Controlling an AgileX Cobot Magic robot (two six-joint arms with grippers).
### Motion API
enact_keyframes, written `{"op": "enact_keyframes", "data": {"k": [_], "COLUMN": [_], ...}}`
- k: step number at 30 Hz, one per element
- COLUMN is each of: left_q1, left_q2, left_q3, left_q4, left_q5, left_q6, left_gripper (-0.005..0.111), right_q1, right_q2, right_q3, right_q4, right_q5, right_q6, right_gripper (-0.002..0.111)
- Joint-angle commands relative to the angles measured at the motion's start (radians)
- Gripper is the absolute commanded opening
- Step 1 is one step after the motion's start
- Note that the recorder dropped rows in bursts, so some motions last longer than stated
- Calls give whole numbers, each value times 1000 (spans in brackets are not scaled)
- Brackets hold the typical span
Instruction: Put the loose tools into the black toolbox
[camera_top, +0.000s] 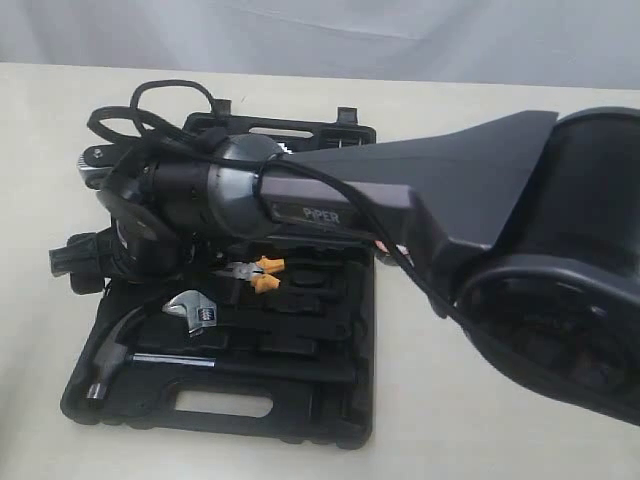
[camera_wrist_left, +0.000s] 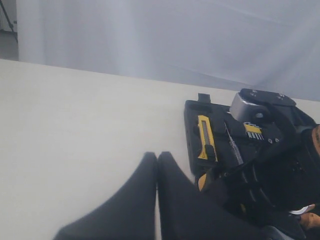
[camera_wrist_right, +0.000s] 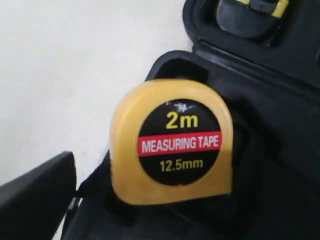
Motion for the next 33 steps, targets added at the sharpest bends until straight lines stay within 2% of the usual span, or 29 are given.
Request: {"op": "enact_keyframes", "data": {"k": [1, 9, 12, 15, 19, 20, 27, 33], "left_q1": [-6, -6, -6, -6, -6, -6, -6, -6], "left_q2": [4, 4, 4, 4, 4, 4, 4, 4], "left_q3": [-5, -5, -5, -5, -5, -5, -5, -5], "left_q4": [-8, -8, -8, -8, -8, -8, -8, -8], "left_q5": [3, 3, 3, 3, 3, 3, 3, 3], "left_q6": [0, 0, 0, 0, 0, 0, 0, 0], "left_gripper": [0, 0, 0, 0, 0, 0, 0, 0], "right_q1": [-6, -6, -6, -6, -6, -6, -8, -10], "right_q2": [-12, -93, -109, -113, -113, -111, -88, -22], "right_q3": [3, 3, 3, 3, 3, 3, 3, 3], "right_q4": [-6, -49, -58, -67, -67, -67, -59, -59], "right_q5": [36, 47, 49, 40, 21, 11, -149, -181], "right_q6": [-4, -4, -8, -70, -87, -87, -202, -255], "right_gripper": [92, 91, 83, 58, 7, 0, 0, 0]}}
